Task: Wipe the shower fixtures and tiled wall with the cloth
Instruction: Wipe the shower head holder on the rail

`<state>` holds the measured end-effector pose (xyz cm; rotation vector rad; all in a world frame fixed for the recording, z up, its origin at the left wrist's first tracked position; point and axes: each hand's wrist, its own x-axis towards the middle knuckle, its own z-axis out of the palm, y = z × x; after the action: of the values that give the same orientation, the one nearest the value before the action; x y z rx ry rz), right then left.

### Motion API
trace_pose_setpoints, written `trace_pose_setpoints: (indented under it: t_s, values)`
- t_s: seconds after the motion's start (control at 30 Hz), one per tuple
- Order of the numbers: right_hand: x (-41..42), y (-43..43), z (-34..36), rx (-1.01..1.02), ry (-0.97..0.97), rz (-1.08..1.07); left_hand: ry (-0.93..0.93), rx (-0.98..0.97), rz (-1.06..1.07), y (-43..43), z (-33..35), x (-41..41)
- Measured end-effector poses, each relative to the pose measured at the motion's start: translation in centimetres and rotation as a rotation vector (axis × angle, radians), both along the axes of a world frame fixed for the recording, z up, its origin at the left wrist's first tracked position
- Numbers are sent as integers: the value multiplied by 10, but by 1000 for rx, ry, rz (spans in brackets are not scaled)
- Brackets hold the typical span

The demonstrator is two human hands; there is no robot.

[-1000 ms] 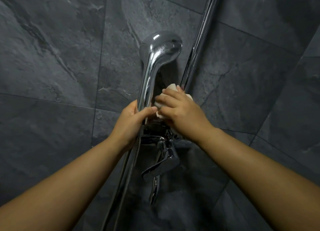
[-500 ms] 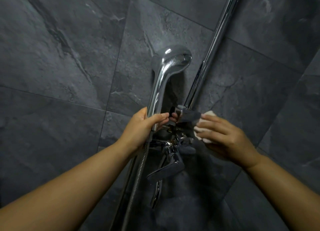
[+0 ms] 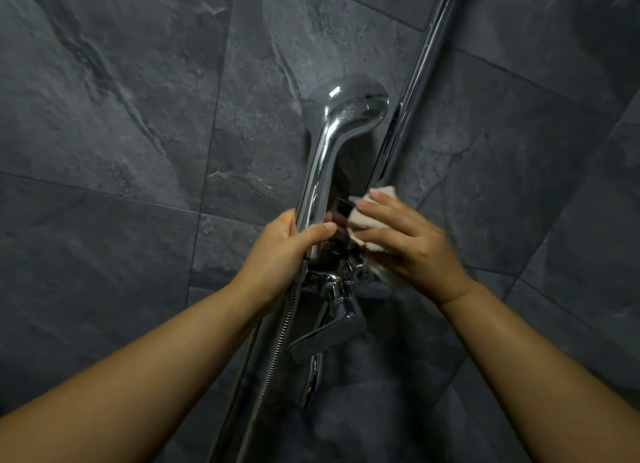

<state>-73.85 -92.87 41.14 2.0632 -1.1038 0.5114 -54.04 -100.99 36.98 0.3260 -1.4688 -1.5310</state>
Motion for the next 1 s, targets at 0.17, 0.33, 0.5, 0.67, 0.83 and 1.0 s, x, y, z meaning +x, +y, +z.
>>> trace_pose_setpoints:
  t_s: [0.17, 0.33, 0.5, 0.67, 0.83, 1.0]
  values:
    - [-53, 33, -32, -99, -392, -182, -62, -49, 66, -3, -3, -5]
    - [-3, 7, -2, -163, -258, 89, -67, -64, 63, -6, 1, -13]
    - [-12, -19, 0, -137, 125, 72, -76, -86, 99, -12, 2, -16]
    - [-59, 18, -24, -169, -319, -82, -144, -94, 127, -11, 3, -15]
    - [-28, 25, -27, -82, -1932, 47, -157, -94, 181, -5, 7, -20]
    - [16, -13, -3, 393, -2433, 173, -155, -71, 168, -3, 9, -17]
